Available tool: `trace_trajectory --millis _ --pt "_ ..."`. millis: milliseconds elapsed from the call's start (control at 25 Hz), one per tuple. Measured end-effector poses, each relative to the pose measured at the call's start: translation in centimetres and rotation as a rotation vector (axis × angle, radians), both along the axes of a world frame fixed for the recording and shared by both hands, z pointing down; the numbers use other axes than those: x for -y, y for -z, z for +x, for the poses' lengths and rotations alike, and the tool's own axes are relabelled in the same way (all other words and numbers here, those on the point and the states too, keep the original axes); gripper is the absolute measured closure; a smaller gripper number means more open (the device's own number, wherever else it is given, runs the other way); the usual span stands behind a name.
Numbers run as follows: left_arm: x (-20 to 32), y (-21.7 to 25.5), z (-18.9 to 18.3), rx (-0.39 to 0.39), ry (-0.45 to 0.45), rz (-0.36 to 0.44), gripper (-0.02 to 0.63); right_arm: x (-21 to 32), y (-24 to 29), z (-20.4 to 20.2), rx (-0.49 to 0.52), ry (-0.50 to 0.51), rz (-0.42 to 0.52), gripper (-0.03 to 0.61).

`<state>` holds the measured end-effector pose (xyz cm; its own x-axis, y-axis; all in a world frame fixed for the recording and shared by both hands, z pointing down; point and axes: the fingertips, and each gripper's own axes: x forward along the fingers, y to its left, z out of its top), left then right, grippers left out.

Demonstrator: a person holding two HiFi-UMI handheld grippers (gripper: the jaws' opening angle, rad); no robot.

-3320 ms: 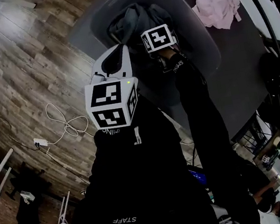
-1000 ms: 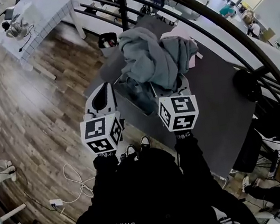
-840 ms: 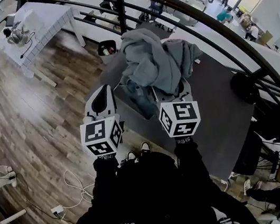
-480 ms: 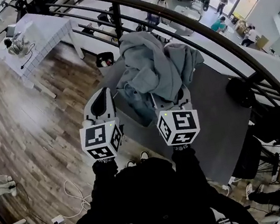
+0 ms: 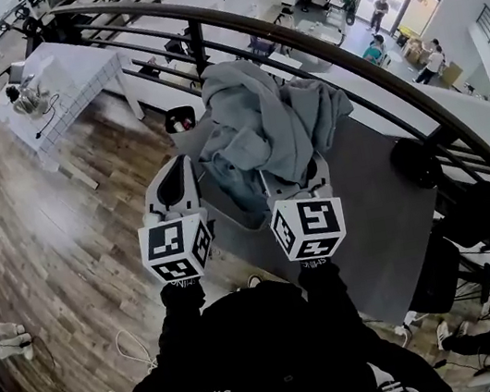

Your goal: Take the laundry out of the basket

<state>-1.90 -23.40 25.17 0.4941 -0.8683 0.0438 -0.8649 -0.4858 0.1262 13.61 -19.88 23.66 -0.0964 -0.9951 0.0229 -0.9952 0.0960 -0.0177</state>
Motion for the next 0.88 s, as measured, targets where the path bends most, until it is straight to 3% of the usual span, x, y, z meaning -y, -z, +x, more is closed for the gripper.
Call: trace_trajectory --millis 880 --pt "0.4 1.2 0.0 -0.001 -0.016 0.041 0.612 -0.6 2.0 0.7 0.003 -0.054 0.065 0.301"
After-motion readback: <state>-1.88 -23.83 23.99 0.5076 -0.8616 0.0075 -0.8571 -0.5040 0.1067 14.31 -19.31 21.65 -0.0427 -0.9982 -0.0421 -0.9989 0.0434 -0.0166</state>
